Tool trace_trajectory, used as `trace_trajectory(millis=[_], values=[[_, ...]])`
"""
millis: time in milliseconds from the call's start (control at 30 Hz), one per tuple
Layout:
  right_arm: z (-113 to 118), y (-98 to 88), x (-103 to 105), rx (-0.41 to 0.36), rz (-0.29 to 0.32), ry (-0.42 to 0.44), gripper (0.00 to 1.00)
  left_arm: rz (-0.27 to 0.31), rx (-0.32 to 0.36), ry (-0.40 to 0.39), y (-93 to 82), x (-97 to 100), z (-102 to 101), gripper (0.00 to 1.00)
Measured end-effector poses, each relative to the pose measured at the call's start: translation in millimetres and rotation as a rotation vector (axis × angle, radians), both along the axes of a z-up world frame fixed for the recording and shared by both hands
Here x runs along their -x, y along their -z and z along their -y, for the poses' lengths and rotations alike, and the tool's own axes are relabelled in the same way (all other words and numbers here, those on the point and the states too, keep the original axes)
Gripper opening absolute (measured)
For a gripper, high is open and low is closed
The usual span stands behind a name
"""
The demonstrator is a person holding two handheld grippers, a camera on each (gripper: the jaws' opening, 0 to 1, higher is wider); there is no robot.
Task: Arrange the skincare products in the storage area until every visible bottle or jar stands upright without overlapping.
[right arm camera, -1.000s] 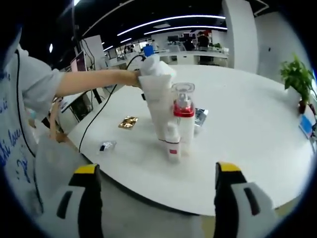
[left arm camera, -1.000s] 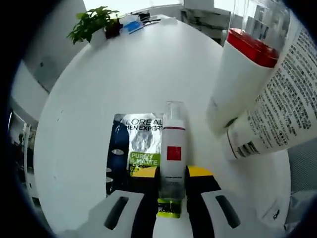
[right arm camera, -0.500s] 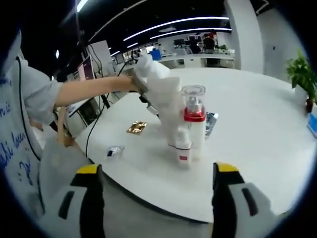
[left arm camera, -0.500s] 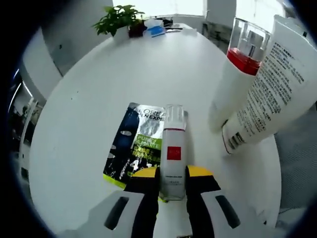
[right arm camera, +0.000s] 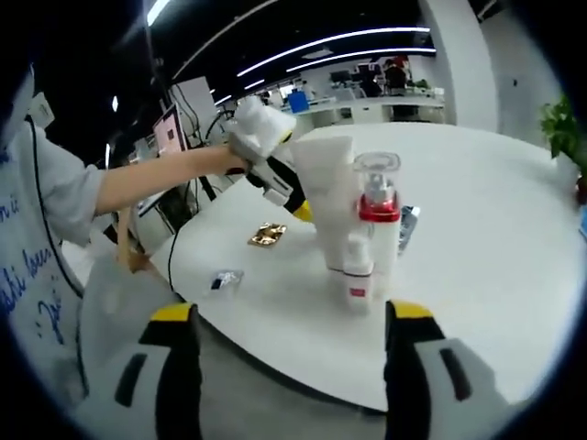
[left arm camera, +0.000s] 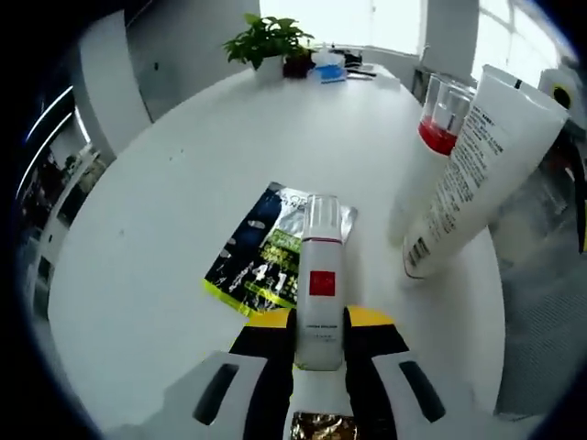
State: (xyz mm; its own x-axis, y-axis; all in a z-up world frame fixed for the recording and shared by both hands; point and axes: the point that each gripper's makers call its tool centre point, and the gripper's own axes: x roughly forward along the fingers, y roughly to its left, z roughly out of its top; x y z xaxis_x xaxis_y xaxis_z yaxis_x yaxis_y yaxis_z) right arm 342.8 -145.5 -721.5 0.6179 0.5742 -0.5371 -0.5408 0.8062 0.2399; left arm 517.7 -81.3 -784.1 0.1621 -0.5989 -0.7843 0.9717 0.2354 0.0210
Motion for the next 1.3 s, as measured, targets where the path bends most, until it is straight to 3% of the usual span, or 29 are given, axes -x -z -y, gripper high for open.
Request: trace_trajectory(millis=[167,500,767,967,1067,1300], values=[[-6.9,-0.9,-0.3,-0.008,0.011,-0.030,0.75,-0.010,0.039,-0.064,-2.6,12.0,-8.7,0.16],[-22.3,1.6,1.9,-0.033,-0.006,-0.086,0.63,-0.009,0.055,-0.139,-5.2,35.9,-31.6,0.16],[-40.1,1.7,0.3,-0.153,-0.058,-0.080,0.58,-0.011,0.074,-0.187,-10.5,56.7,-46.4,0.16],[-47.7,2.0,-1.9,-0.182,-0.061,-0.083,0.55,0.000,0.093,-0.223,-20.8,71.8,-55.0,0.16],[-51.1,2.6,-5.7,-0.219,-0.072,-0.072,0.50,0.006,0.111,-0.235,-25.9,80.8,-56.6,0.16],[-55.5,5.4,-15.7,-0.288,-0.095,-0.029,0.48,0.009,0.164,-0.254,-36.4,106.9,-53.1,0.16]])
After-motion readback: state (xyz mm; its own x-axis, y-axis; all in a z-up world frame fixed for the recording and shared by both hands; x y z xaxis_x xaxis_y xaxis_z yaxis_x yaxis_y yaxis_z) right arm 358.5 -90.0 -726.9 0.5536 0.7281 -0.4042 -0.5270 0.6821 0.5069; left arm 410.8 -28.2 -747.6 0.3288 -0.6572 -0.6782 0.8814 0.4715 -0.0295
